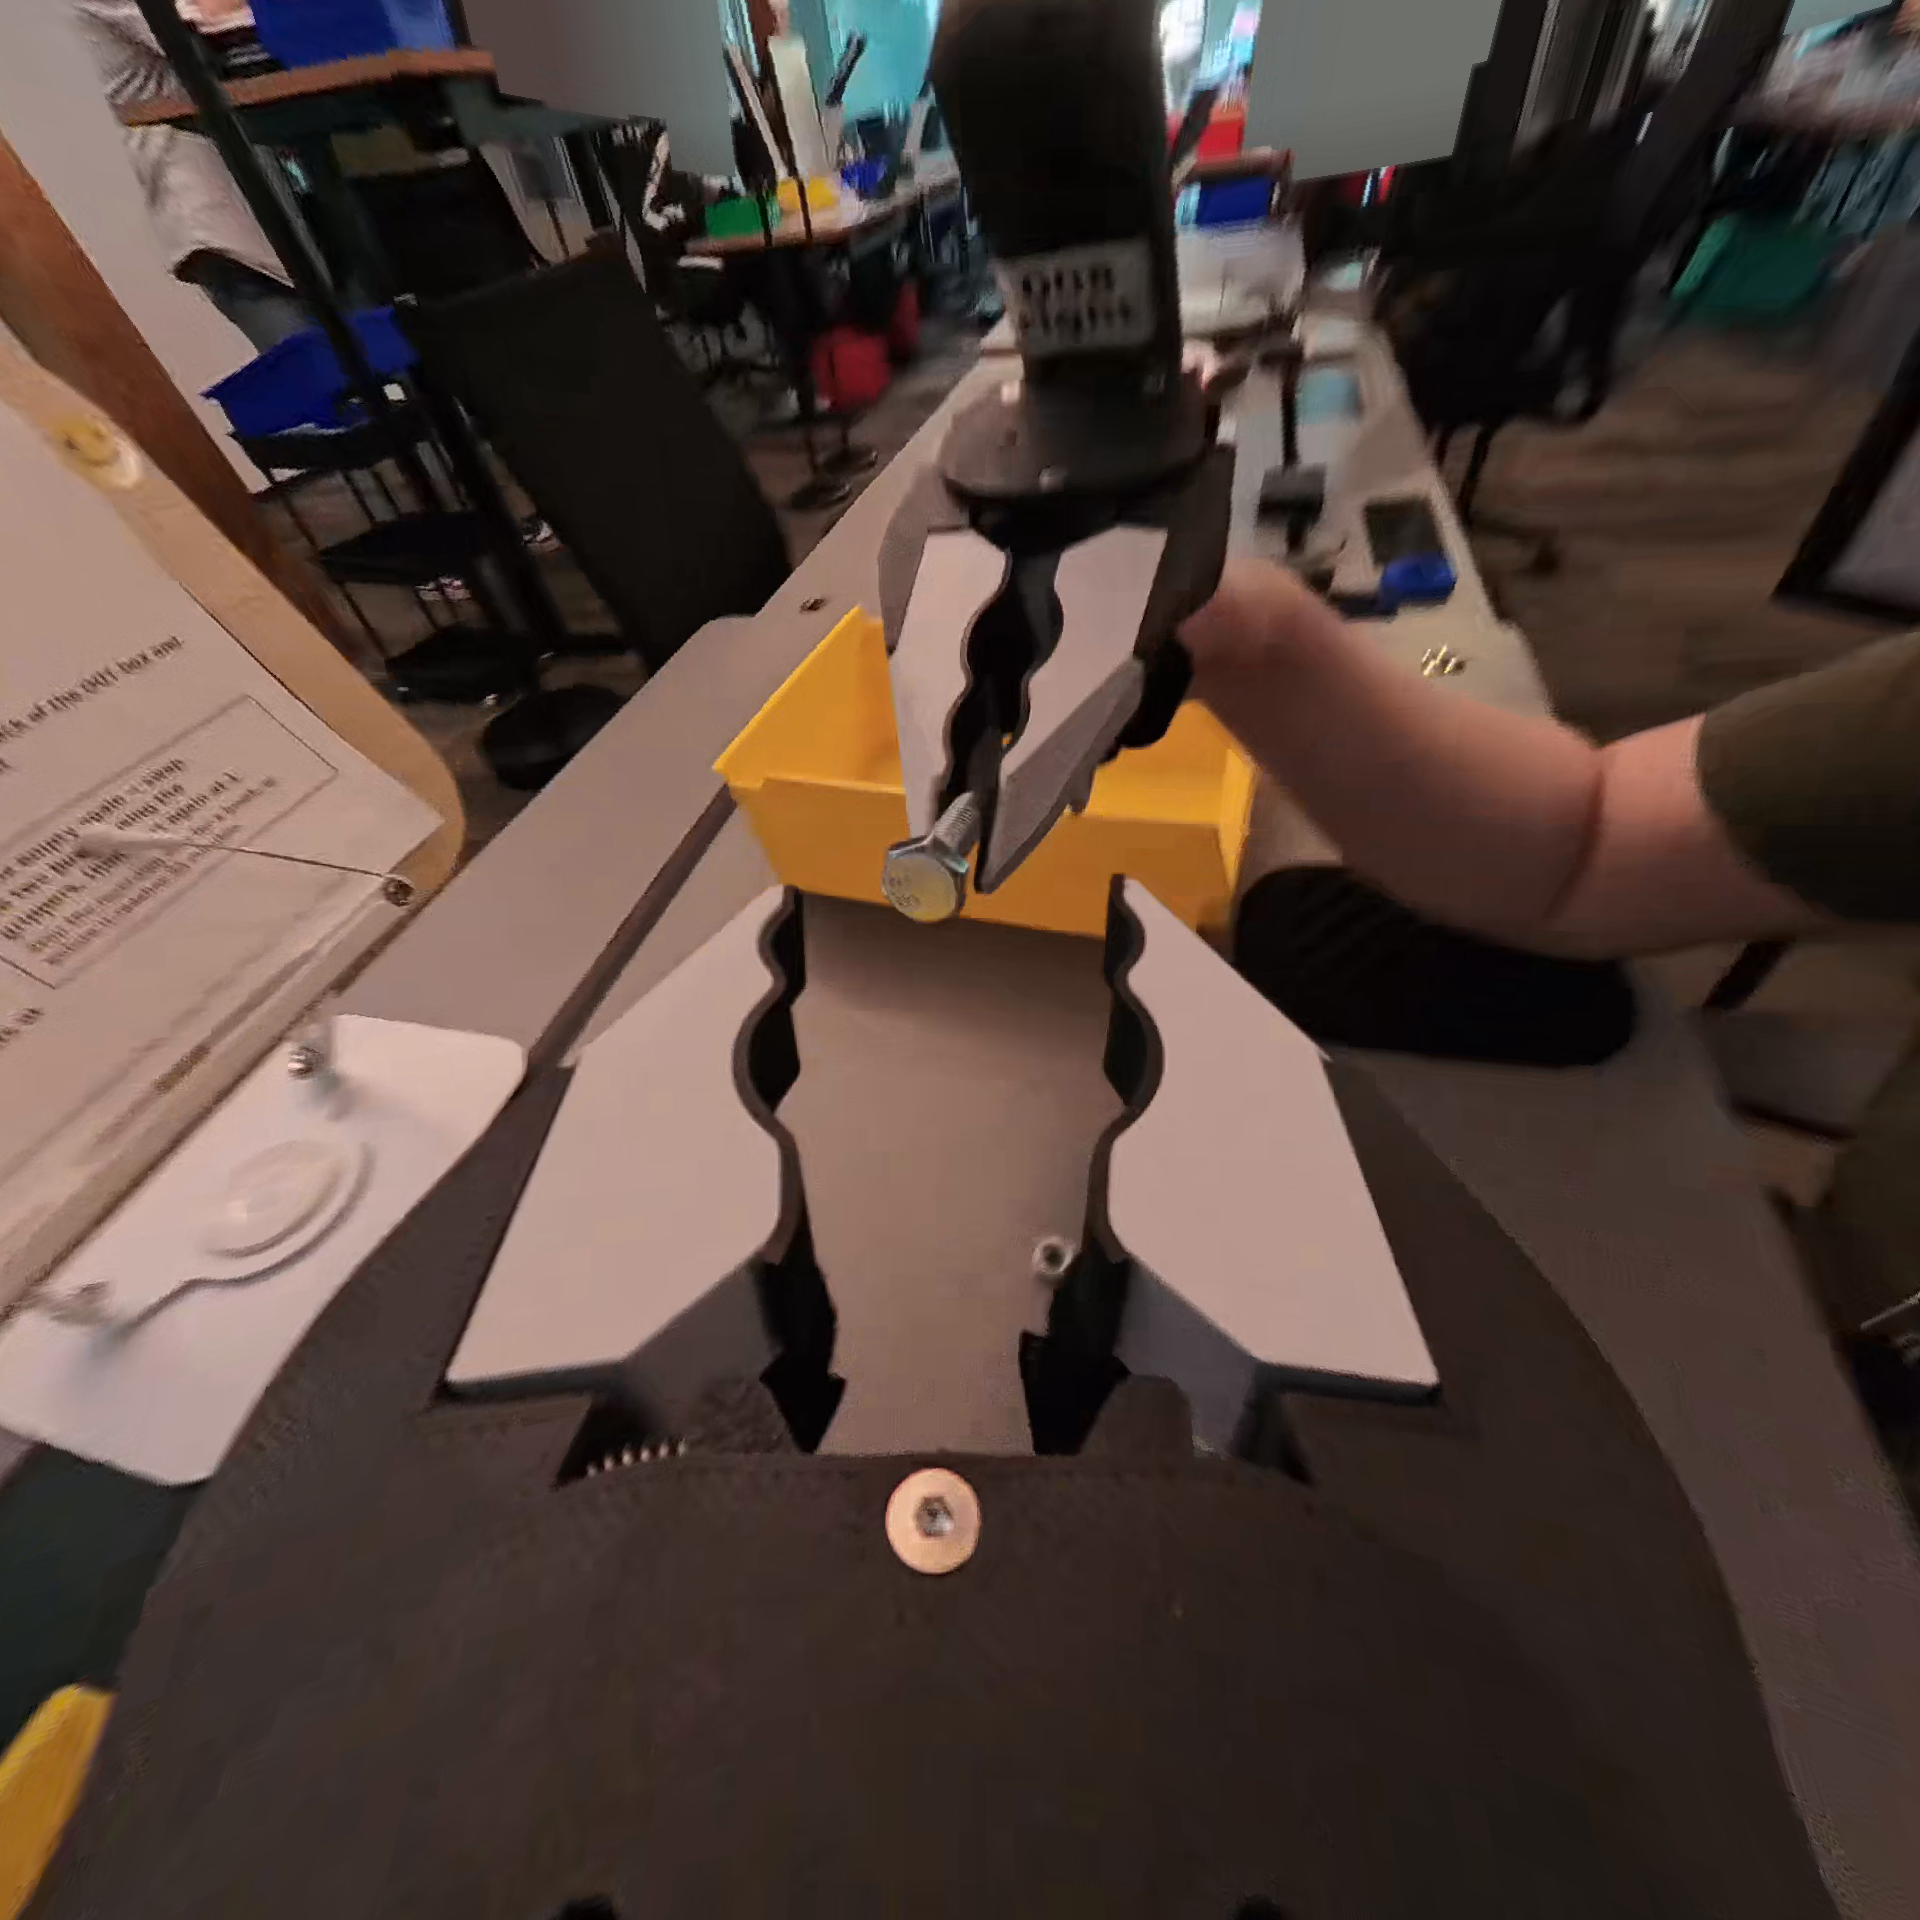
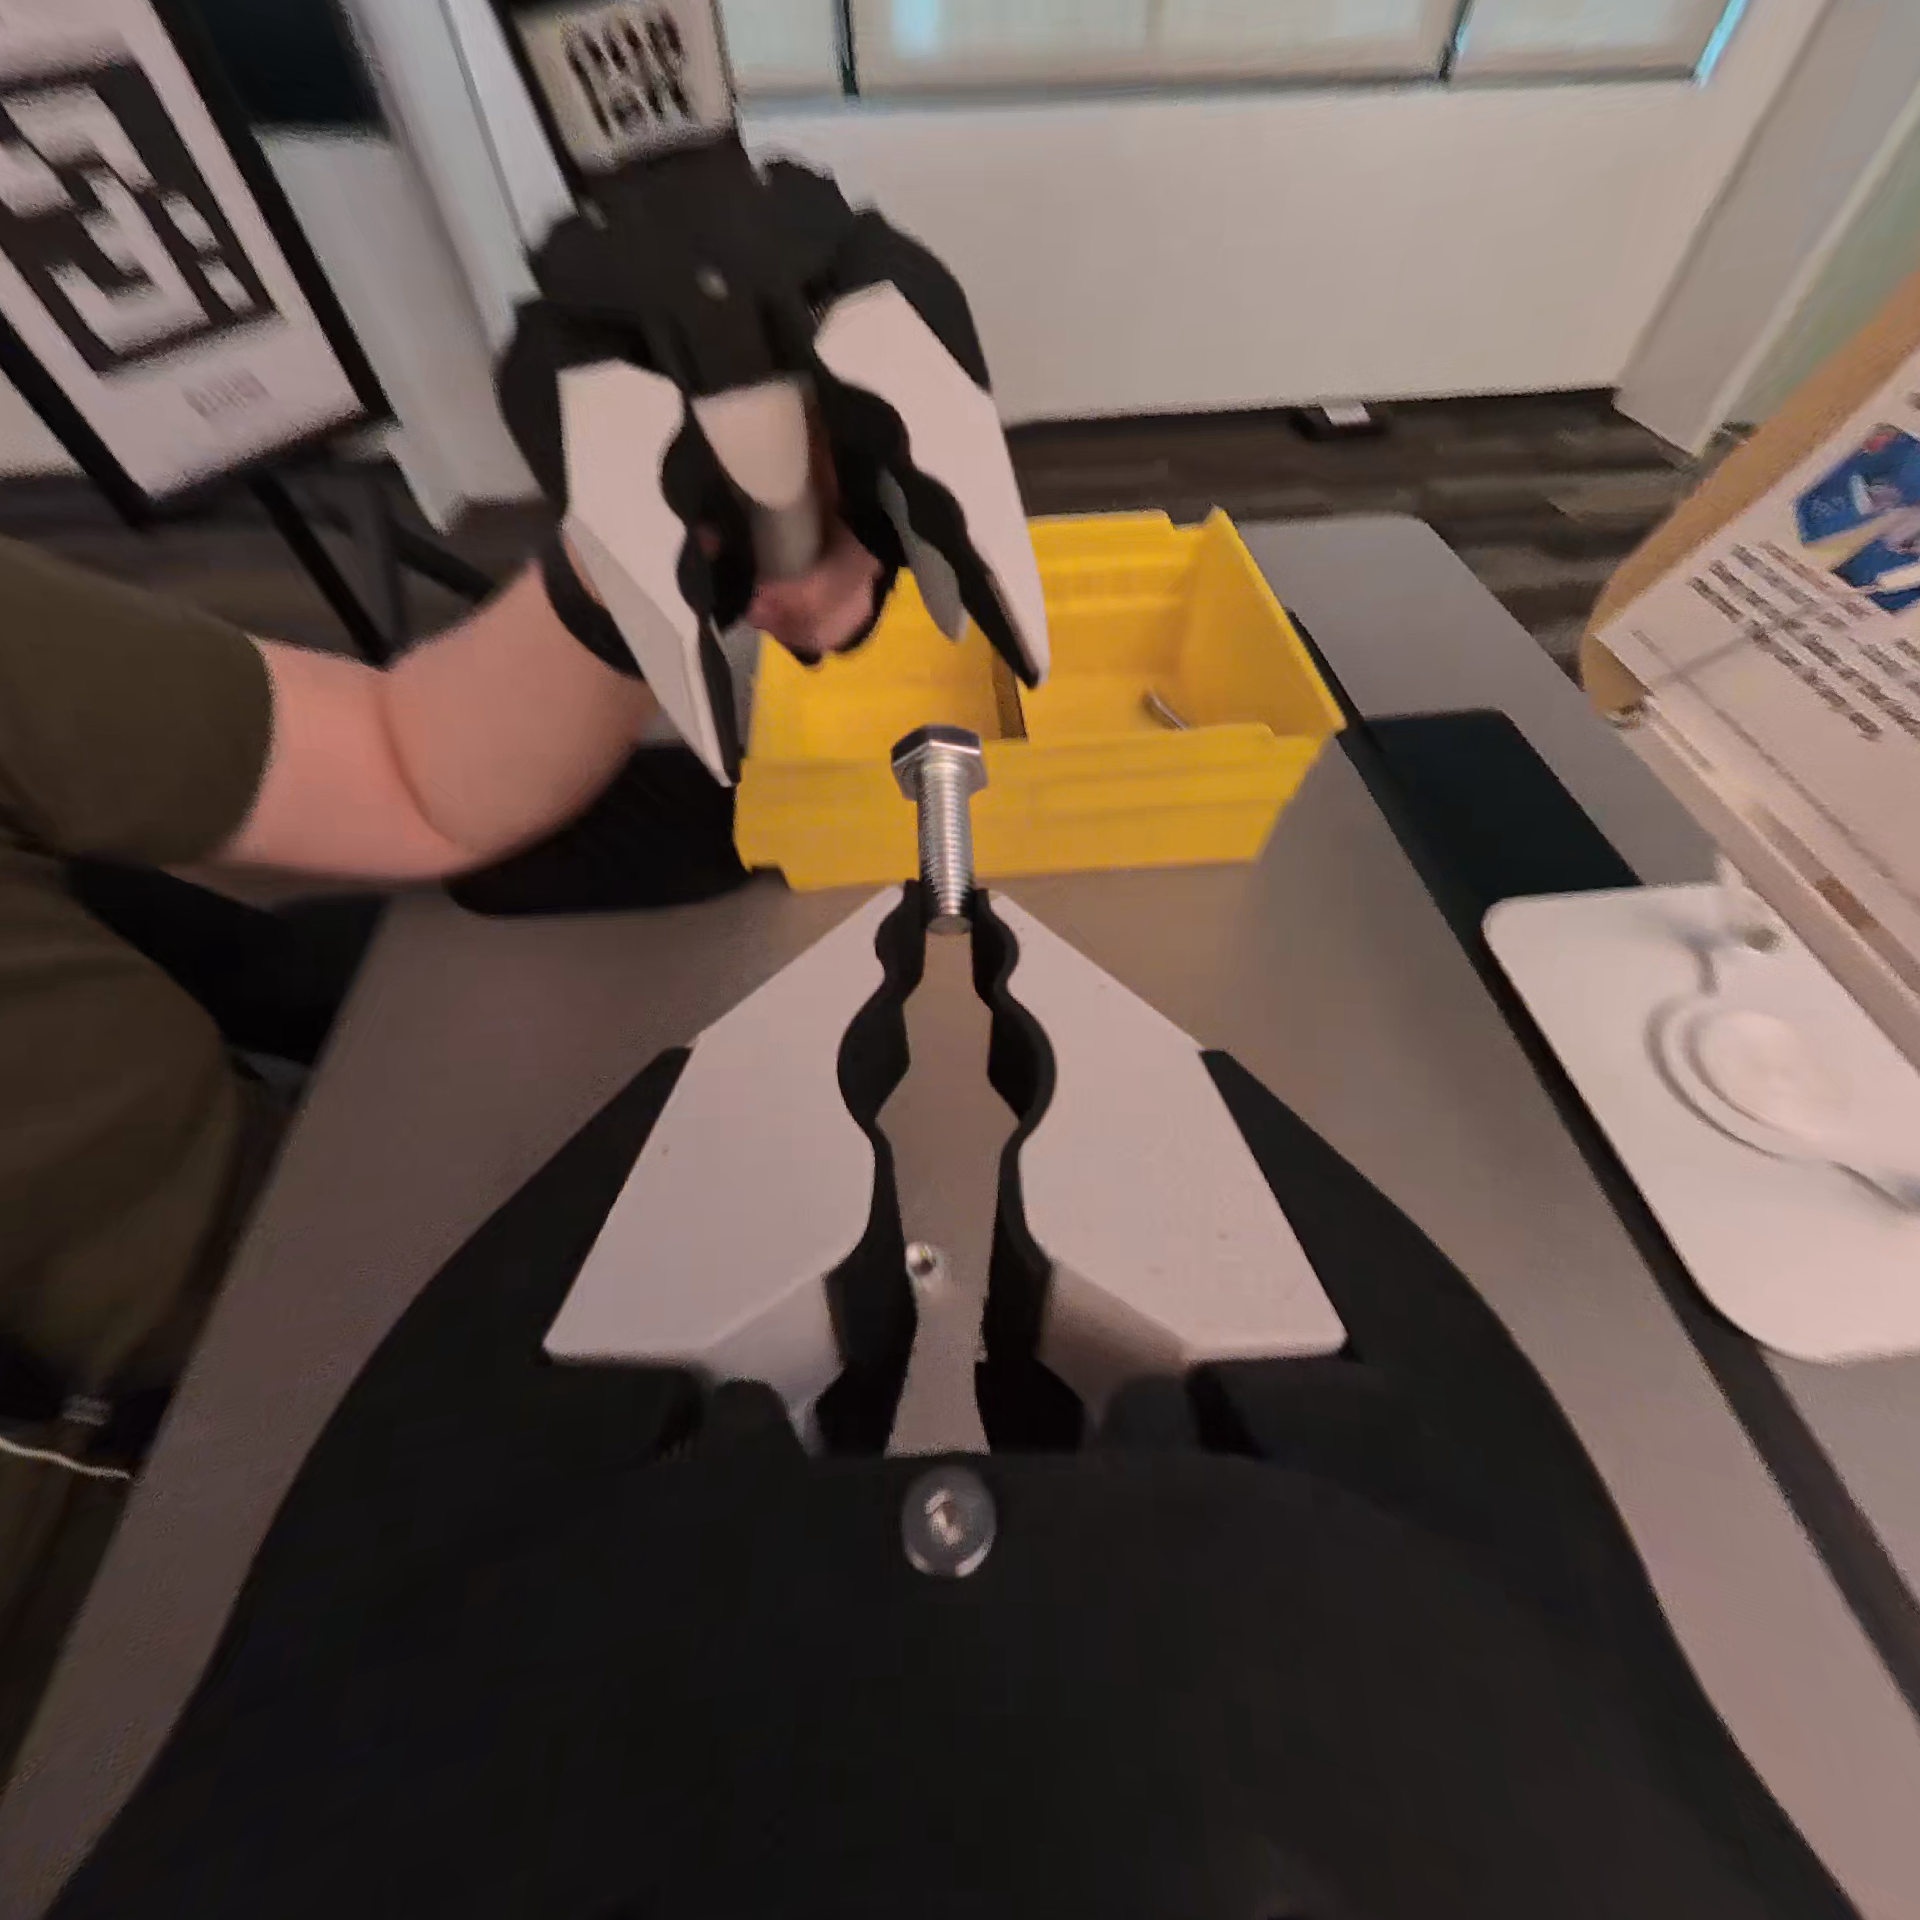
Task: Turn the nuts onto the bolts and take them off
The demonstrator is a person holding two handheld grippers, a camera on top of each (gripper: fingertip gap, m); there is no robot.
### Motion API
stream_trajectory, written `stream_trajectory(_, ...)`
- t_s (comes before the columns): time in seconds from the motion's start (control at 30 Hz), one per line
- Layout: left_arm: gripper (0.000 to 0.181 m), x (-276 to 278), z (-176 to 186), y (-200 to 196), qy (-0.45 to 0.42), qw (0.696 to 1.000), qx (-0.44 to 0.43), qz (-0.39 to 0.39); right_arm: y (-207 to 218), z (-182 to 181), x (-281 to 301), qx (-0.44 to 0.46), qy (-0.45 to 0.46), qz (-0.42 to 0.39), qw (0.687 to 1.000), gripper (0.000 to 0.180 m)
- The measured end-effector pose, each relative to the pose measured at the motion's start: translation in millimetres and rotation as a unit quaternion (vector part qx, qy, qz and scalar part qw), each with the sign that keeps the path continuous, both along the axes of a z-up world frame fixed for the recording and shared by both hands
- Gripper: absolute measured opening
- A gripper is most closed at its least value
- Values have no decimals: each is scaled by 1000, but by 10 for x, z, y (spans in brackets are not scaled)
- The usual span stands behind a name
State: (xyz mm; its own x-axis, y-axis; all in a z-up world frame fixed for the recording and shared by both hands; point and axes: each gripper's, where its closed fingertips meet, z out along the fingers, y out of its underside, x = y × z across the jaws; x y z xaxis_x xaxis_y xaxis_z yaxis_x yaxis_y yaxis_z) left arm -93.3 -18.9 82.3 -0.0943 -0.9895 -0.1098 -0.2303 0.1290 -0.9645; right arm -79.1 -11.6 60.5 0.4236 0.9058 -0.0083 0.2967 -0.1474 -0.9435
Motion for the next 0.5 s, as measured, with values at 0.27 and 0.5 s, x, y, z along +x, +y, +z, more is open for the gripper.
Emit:
stream_trajectory(0.27,42,178,-385,-124,105,975,189,44,-112,-333,55,39,-219,-57,973,7)
stream_trajectory(0.5,17,261,-733,-125,178,952,247,42,-219,-492,113,41,-314,-68,946,7)
